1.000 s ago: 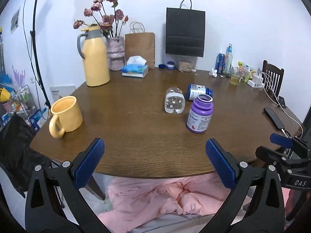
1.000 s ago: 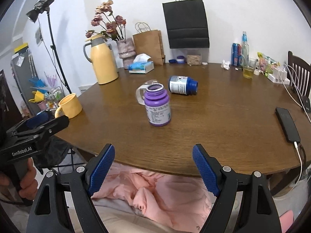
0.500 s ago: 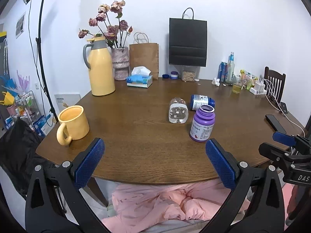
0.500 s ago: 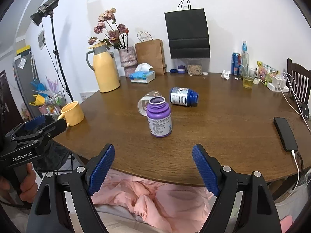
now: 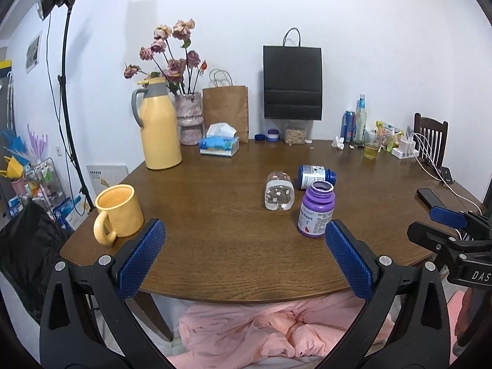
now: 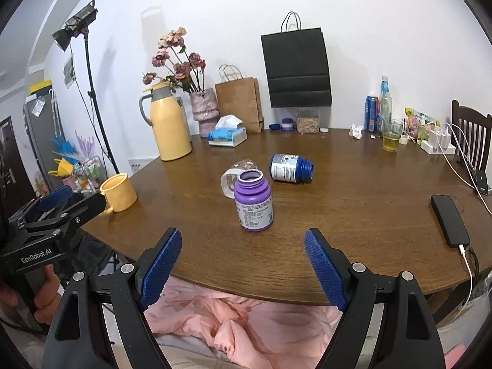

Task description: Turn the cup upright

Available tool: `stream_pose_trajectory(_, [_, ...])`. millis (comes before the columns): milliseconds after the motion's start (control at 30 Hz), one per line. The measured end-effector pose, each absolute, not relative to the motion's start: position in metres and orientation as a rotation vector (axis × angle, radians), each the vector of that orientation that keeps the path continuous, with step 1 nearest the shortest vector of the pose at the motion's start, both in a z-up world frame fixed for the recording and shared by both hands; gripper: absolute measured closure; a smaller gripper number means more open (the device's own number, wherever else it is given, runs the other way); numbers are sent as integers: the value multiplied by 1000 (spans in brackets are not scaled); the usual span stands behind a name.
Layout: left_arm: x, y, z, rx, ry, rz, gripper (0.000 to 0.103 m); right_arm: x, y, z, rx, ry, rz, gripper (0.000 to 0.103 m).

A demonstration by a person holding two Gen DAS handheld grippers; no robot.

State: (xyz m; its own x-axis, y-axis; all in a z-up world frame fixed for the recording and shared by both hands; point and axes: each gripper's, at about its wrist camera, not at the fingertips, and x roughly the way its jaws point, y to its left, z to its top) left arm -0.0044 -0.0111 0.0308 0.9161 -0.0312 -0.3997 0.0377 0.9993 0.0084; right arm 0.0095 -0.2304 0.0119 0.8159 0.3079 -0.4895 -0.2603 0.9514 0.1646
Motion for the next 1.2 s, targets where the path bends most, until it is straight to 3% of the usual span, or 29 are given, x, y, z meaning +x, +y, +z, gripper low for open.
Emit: stream_pose_trajectory(1200, [-14,-20,33,44,360,-69,0,3,-222,12,65,506,306,17])
